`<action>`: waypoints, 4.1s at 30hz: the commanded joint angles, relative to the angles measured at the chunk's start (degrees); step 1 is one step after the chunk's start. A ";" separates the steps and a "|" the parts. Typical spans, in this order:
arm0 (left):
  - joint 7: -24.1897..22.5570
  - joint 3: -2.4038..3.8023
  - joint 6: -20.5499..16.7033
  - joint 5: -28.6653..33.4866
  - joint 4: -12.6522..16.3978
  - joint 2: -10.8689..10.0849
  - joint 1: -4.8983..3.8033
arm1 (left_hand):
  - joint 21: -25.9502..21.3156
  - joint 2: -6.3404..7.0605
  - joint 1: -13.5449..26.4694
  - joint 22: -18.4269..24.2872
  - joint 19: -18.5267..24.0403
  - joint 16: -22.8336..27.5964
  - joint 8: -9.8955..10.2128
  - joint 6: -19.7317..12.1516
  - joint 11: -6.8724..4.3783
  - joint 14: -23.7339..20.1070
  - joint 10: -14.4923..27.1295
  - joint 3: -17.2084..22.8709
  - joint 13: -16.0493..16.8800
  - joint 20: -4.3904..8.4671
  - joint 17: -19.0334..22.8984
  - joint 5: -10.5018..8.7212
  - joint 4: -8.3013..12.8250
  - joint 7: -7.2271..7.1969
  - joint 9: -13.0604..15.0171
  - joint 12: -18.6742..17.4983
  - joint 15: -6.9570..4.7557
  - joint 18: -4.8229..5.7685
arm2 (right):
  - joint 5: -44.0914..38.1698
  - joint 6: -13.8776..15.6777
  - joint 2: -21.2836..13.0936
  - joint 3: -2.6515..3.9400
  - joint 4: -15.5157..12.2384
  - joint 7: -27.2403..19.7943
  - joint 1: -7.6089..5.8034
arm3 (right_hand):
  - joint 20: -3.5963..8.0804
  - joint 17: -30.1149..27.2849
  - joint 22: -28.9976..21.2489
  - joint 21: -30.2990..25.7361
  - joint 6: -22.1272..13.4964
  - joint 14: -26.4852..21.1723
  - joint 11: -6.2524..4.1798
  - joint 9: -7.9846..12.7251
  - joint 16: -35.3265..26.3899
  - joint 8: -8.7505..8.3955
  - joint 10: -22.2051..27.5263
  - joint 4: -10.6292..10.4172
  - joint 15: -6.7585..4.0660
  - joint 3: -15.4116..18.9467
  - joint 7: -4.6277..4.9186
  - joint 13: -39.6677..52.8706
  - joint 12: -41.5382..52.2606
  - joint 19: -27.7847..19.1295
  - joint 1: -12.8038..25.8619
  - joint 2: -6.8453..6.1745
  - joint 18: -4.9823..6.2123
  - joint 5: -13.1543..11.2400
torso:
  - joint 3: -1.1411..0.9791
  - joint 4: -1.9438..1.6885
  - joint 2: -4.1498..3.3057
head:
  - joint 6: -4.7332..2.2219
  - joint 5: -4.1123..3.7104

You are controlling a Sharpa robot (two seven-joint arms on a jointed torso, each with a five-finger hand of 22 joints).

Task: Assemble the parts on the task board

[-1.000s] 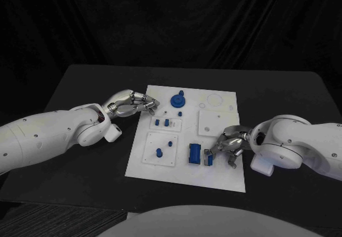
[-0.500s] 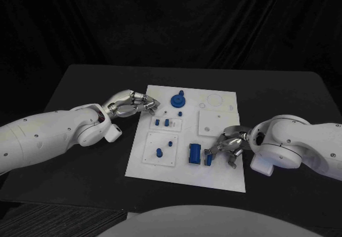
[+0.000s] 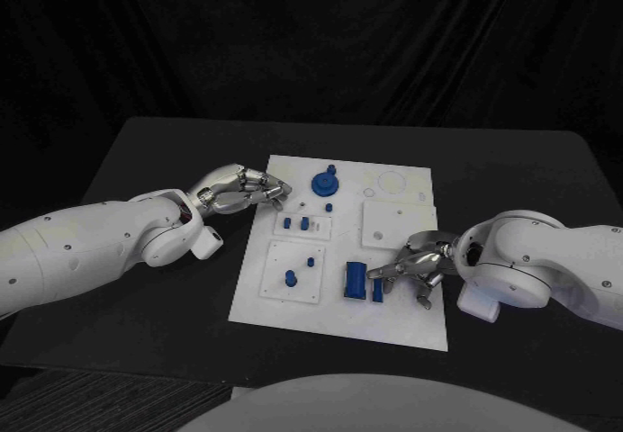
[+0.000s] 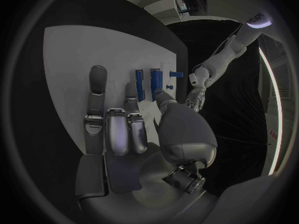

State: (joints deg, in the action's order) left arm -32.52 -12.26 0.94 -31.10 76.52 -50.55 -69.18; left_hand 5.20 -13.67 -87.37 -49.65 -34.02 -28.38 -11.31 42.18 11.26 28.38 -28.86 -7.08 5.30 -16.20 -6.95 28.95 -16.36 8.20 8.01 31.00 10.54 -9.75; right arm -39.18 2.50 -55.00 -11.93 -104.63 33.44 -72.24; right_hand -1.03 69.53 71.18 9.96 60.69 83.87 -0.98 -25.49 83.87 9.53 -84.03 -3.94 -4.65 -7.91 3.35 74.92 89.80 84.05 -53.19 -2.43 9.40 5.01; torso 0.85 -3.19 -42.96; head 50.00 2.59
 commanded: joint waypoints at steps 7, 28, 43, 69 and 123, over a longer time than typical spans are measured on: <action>-0.47 0.05 0.84 0.33 -0.03 -0.05 0.17 | 0.26 0.29 0.04 0.05 -0.27 -0.17 -0.33 0.10 0.40 0.16 -0.19 0.44 -0.09 -0.12 0.09 0.36 -0.04 0.34 -0.05 0.22 0.33 0.16 | -0.15 -0.82 -0.92 0.01 -0.68 0.17 0.16 | -0.19 0.40 -0.39 -0.02 -0.06 2.94 -0.11 -0.09 0.12 0.97 -5.97 -3.53 -0.25 5.79 -0.05 15.08 0.20 0.61 2.41 -0.82 0.99 -2.17 | -0.02 0.02 -0.02 | 0.00 0.34; -0.51 0.05 0.63 0.33 0.05 -0.23 0.25 | 0.26 0.29 0.09 0.07 -0.24 -0.18 -0.33 0.07 0.48 0.18 -0.19 0.65 -0.11 -0.13 0.12 0.34 -0.05 0.36 -0.08 0.19 0.40 0.20 | 1.25 3.42 -7.49 0.02 -4.90 -10.07 -3.87 | -0.42 3.46 0.23 3.73 -2.59 3.43 0.59 2.43 1.45 -1.42 -5.97 -12.82 0.25 21.44 0.83 15.08 0.20 0.71 14.63 12.32 0.52 -2.06 | 0.00 0.01 0.00 | 0.00 0.18; -4.57 0.04 -2.12 0.33 0.47 -0.73 0.26 | -0.09 1.08 0.12 0.28 0.42 -0.07 -0.62 0.49 0.08 -0.05 -0.64 0.92 -0.07 0.19 0.24 0.44 0.01 0.21 -0.05 0.36 -0.06 0.15 | -8.92 22.20 -7.43 -0.01 -3.46 -39.95 -2.53 | -3.74 -43.30 -7.59 -6.39 -4.14 -12.94 2.58 10.44 -26.67 -4.38 12.51 -12.71 2.82 28.30 3.11 -5.84 -22.73 -11.00 2.48 13.98 1.10 3.28 | 0.01 0.03 0.02 | 0.00 0.28; -15.97 0.04 -9.54 0.33 3.03 -2.71 1.62 | -5.08 2.09 11.48 48.46 34.05 28.38 9.41 -23.91 -16.90 -28.38 27.94 -8.28 -4.04 10.14 6.95 -8.64 -0.40 -11.13 -6.03 -23.33 -10.54 0.14 | 6.45 23.67 -6.89 -0.03 2.66 -69.13 1.24 | -12.51 -69.53 -70.88 -9.90 -39.87 -83.87 1.21 23.22 -83.87 -7.25 82.15 -12.74 8.89 26.49 -8.66 -71.28 -80.55 -83.97 -4.02 11.07 -1.74 3.57 | -0.45 1.32 0.87 | 0.00 1.03; 2.73 12.26 -45.06 31.10 13.44 5.86 9.02 | -5.20 13.67 82.38 49.65 34.02 28.38 11.31 -42.18 -11.26 -28.38 28.86 7.08 -5.30 16.20 6.95 -28.95 16.36 -8.20 -8.01 -31.00 -10.54 9.75 | 39.18 41.61 10.31 11.93 14.68 -63.23 12.08 | 1.03 -69.53 -71.18 -9.96 -60.69 -83.87 0.98 25.49 -83.87 -9.53 84.03 3.94 4.65 7.91 -3.35 -74.92 -89.80 -84.05 53.19 2.43 -9.40 -5.01 | -0.85 3.19 11.78 | -15.63 -2.59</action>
State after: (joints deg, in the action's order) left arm -29.30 -0.08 -43.43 -0.33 89.80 -44.78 -60.23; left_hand 0.33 0.01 -5.81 -0.08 0.18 -0.20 -0.28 0.41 -0.20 0.11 0.00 0.02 0.09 -0.42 -0.10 0.20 -0.22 0.00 0.10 0.34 0.10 -0.76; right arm -0.14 43.24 -44.68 -0.06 -89.93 -30.40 -60.30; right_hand -0.30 0.07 0.08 0.21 0.21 0.01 0.07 -0.09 0.21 0.20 -0.26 -0.07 0.30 0.21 -0.02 0.06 0.21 0.02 -0.36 -0.07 0.42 0.21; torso 0.00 0.00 -31.18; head 34.37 0.00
